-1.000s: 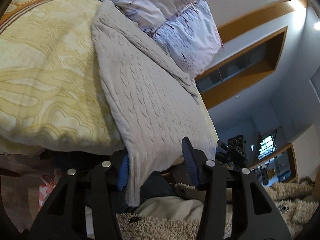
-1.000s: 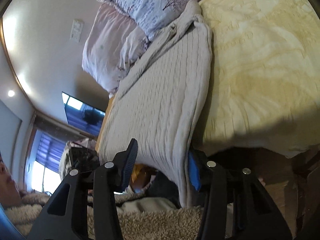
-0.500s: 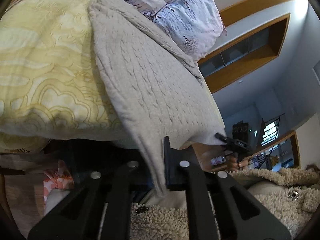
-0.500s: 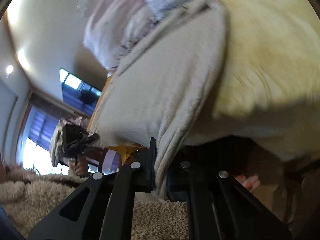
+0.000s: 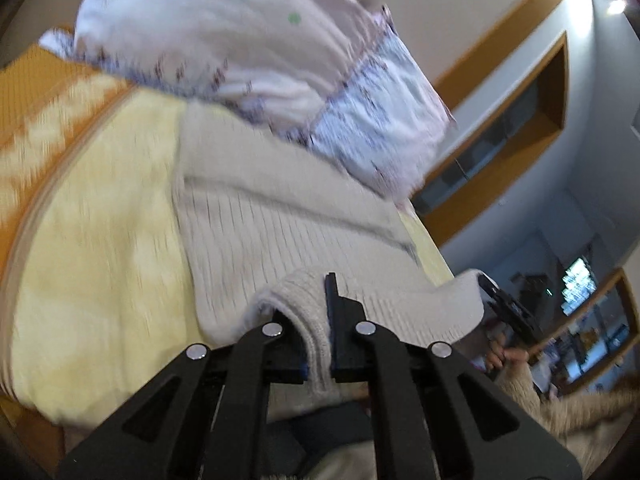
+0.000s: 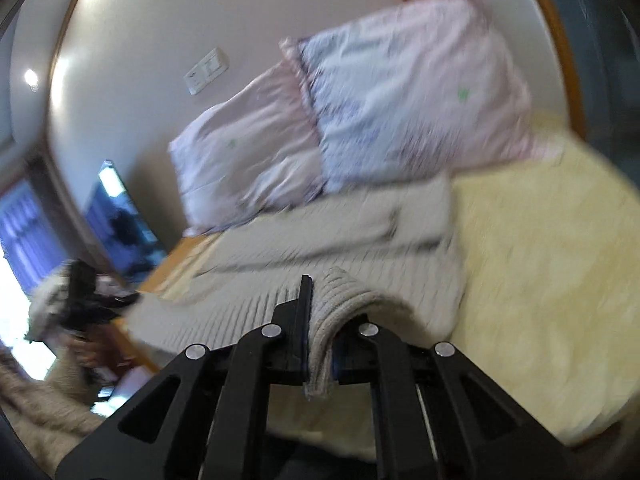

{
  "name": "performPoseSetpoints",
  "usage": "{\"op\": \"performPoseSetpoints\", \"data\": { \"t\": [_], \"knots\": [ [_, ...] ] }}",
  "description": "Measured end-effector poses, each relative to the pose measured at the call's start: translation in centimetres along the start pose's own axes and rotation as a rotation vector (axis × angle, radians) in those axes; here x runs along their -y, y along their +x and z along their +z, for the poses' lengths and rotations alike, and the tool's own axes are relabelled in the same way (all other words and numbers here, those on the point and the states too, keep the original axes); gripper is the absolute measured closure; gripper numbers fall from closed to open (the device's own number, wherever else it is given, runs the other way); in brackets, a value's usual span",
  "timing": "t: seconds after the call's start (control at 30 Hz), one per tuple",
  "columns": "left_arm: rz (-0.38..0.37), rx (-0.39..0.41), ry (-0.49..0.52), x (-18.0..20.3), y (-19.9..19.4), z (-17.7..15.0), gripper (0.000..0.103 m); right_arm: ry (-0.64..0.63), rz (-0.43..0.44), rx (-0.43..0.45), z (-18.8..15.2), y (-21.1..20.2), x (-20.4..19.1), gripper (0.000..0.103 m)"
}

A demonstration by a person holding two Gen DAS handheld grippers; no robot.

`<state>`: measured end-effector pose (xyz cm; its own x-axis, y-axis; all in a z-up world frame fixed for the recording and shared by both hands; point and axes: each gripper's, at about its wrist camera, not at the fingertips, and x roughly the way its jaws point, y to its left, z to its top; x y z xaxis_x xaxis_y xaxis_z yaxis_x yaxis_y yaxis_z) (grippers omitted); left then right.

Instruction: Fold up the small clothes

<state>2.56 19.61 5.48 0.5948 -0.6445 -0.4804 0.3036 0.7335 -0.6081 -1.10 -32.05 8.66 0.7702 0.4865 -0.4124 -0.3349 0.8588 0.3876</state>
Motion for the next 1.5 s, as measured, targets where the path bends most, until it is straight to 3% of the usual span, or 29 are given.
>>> {"op": "performPoseSetpoints", "data": {
  "t": [0.23,0.5,0.83,1.1,1.2,1.23,1.27,1.3,1.33,1.37,1.5],
  "knots": [
    [0.133,0.102,0.04,1.8,4.2,9.4,0.097,-0.127,-0.163,0.083,5.6,4.2,-0.4,0.096],
    [0.17,0.119,-0.057,-0.6,8.7,15.3,0.097,-0.101,-0.209,0.071,9.3,9.5,1.9,0.096],
    [0.218,0.06,-0.133,-4.7,15.0,17.3,0.097,0.071,-0.206,-0.018,10.4,16.8,7.0,0.096],
    [0.218,0.006,-0.271,-8.9,19.4,16.9,0.097,0.221,-0.256,-0.149,9.9,22.5,11.5,0.095],
    [0.18,-0.004,-0.348,-10.1,19.9,16.9,0.095,0.27,-0.255,-0.187,9.9,23.3,12.1,0.085],
    [0.165,-0.004,-0.369,-10.3,19.8,17.0,0.089,0.281,-0.249,-0.18,10.1,23.1,12.2,0.065],
    [0.161,0.005,-0.378,-10.4,19.5,17.1,0.083,0.281,-0.262,-0.159,10.3,22.4,12.1,0.038],
    [0.162,0.028,-0.377,-10.4,18.8,17.2,0.068,0.277,-0.275,-0.134,10.5,21.9,11.9,0.03],
    [0.167,0.052,-0.37,-10.1,18.1,17.4,0.055,0.263,-0.283,-0.085,10.8,20.5,11.5,0.028],
    [0.179,0.075,-0.362,-9.8,17.2,17.6,0.049,0.253,-0.279,-0.061,11.0,19.4,11.3,0.028],
    [0.182,0.052,-0.3,-8.8,14.7,17.2,0.049,0.24,-0.291,-0.027,10.8,16.1,11.1,0.032]
  ]
}}
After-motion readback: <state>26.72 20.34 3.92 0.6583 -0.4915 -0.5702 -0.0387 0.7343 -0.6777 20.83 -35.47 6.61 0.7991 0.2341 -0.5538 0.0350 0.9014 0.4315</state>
